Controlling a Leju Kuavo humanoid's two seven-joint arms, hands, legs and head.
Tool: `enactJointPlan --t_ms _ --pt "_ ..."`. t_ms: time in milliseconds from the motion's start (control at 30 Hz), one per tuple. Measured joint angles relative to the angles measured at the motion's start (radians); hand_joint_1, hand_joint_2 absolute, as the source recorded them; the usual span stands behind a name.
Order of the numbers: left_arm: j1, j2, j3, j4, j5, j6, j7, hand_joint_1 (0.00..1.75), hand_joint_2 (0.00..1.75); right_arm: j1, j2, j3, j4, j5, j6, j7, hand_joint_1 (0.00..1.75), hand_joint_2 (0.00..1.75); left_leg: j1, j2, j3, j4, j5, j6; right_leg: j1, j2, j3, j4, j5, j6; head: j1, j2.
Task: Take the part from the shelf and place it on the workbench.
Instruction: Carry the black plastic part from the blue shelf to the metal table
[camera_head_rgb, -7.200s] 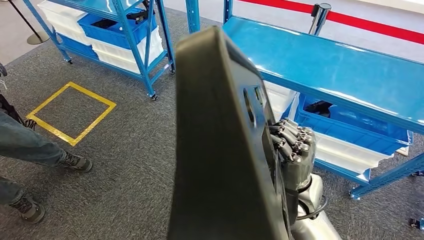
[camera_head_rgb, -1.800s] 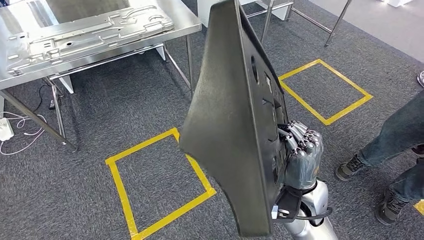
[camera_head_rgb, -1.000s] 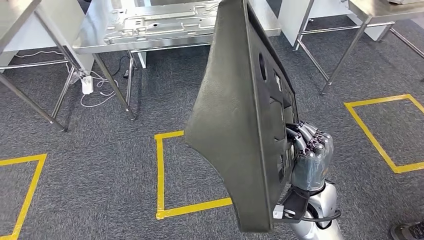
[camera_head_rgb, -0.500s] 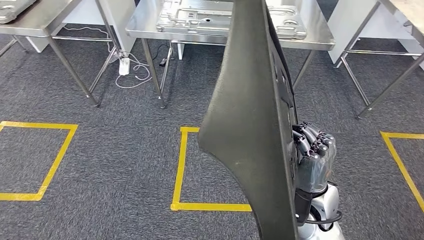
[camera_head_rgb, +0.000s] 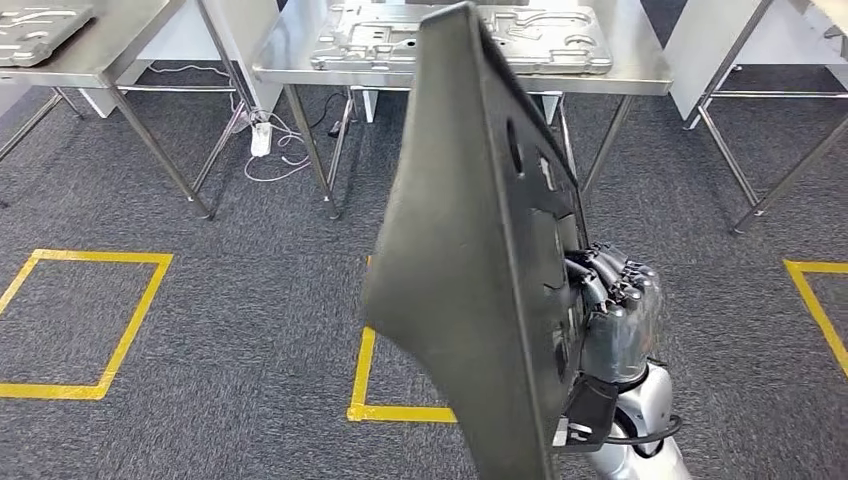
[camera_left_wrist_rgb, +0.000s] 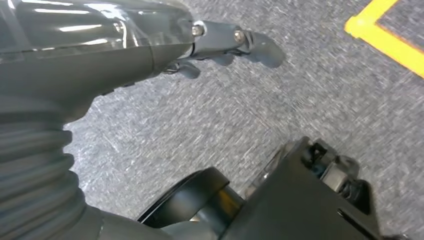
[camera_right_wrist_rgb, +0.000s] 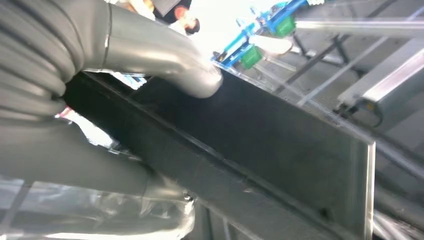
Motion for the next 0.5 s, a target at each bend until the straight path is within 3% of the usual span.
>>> enactJointPlan --t_ms 100,167,200,267,300,333,367,433,500 --pt "0.001 -0.002 0.000 0.000 -0.001 0.000 0.000 0.00 1.75 0.000 0.000 -0.001 -0.001 0.004 0.000 -0.003 1.69 1.75 0.016 0.004 0.017 -0.035 0.018 -0.008 -0.003 0.001 -0.065 0.128 -0.073 0.007 0.007 0.000" --pt "0.001 -0.003 0.000 0.000 -0.001 0.000 0.000 0.00 1.75 0.004 0.000 -0.001 0.000 0.004 0.000 -0.003 1.69 1.75 0.031 0.004 0.012 -0.030 0.014 -0.023 -0.014 0.001 -0.102 0.197 -0.089 0.021 0.014 0.000" --pt "0.001 -0.003 0.000 0.000 -0.001 0.000 0.000 0.00 1.75 0.005 0.000 -0.001 0.000 0.002 0.000 -0.005 1.69 1.75 0.041 0.003 0.008 -0.022 0.010 -0.035 -0.023 0.001 -0.095 0.182 -0.071 0.031 0.016 0.000" --pt "0.000 -0.002 0.000 0.000 0.000 0.002 0.000 0.00 1.75 0.005 0.000 -0.001 0.000 -0.016 0.000 -0.011 1.69 1.75 0.061 0.000 -0.003 0.008 -0.006 -0.066 -0.042 0.003 -0.041 0.081 -0.016 0.060 0.020 0.000" --pt "-0.002 -0.001 0.000 -0.001 0.000 0.004 -0.001 0.00 1.75 0.005 0.002 0.000 0.000 -0.032 0.000 -0.015 1.69 1.75 0.067 -0.001 -0.011 0.030 -0.018 -0.083 -0.049 0.007 -0.020 0.040 -0.002 0.067 0.028 0.000" --pt "-0.003 0.000 0.000 -0.002 0.000 0.005 -0.002 0.00 1.75 0.005 0.003 0.001 0.000 -0.048 0.000 -0.019 1.69 1.75 0.069 -0.002 -0.018 0.047 -0.028 -0.095 -0.052 0.010 -0.012 0.023 -0.002 0.062 0.032 0.000" --pt "-0.003 0.001 0.000 -0.002 0.000 0.005 -0.002 0.00 1.75 0.006 0.004 0.002 0.000 -0.064 0.000 -0.022 1.69 1.75 0.067 -0.002 -0.021 0.057 -0.036 -0.103 -0.051 0.013 -0.016 0.032 -0.013 0.050 0.030 0.000" --pt "-0.001 -0.001 0.000 -0.003 0.000 0.006 -0.003 0.00 1.75 0.007 0.006 0.002 -0.001 -0.087 0.000 -0.027 1.69 1.75 0.069 -0.001 -0.017 0.057 -0.040 -0.107 -0.048 0.015 -0.023 0.048 -0.021 0.018 0.012 0.000" --pt "-0.001 -0.003 0.000 -0.003 0.000 0.007 -0.003 0.00 1.75 0.005 0.007 0.002 -0.003 -0.102 0.000 -0.031 1.69 1.75 0.071 0.008 -0.022 0.079 -0.056 -0.104 -0.043 0.018 -0.021 0.051 -0.023 0.002 -0.011 0.000"
